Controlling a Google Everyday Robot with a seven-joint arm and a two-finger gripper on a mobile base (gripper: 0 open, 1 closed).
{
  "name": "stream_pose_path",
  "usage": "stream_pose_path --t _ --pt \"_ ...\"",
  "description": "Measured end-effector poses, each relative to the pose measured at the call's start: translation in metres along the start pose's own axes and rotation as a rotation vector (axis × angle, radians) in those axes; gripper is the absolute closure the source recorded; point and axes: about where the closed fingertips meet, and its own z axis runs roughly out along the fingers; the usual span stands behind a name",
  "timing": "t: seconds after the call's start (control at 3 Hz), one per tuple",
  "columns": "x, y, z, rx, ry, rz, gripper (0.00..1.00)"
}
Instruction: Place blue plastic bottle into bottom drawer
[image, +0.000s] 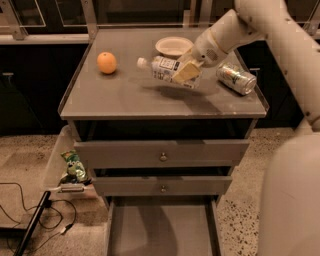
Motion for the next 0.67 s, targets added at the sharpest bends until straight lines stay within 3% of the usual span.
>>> stream_pose_path --t 0.67 --pt "0.023 0.083 -0.076 0.134 -0.115 -0.120 1.00"
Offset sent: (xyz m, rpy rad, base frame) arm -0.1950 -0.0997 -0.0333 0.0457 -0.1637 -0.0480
